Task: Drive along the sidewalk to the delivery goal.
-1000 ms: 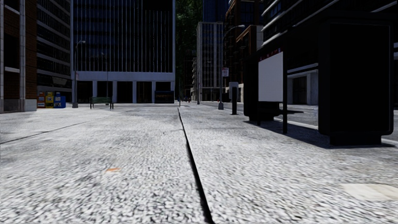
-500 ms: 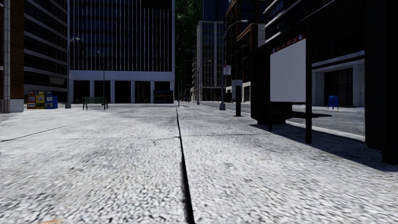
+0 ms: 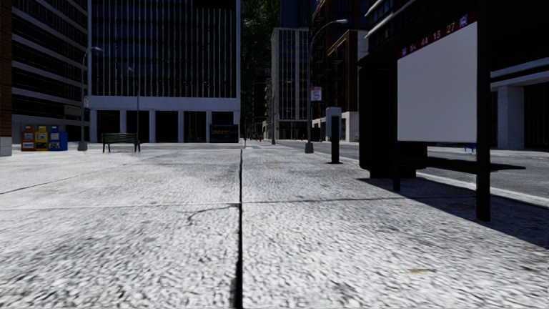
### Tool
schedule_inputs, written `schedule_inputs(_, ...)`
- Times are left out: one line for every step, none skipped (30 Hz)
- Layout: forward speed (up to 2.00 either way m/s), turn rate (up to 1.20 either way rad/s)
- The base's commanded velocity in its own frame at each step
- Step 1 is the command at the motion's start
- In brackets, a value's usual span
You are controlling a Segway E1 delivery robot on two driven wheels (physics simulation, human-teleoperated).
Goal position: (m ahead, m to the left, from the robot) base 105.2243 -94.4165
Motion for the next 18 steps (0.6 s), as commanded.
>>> schedule_inputs(2.0, 0.0)
schedule_inputs(2.0, 0.0)
schedule_inputs(2.0, 0.0)
schedule_inputs(2.0, 0.0)
schedule_inputs(2.0, 0.0)
schedule_inputs(2.0, 0.0)
schedule_inputs(2.0, 0.0)
schedule_inputs(2.0, 0.0)
schedule_inputs(2.0, 0.0)
schedule_inputs(2.0, 0.0)
schedule_inputs(2.0, 0.0)
schedule_inputs(2.0, 0.0)
schedule_inputs(2.0, 0.0)
schedule_inputs(2.0, 0.0)
schedule_inputs(2.0, 0.0)
schedule_inputs(2.0, 0.0)
schedule_inputs(2.0, 0.0)
schedule_inputs(2.0, 0.0)
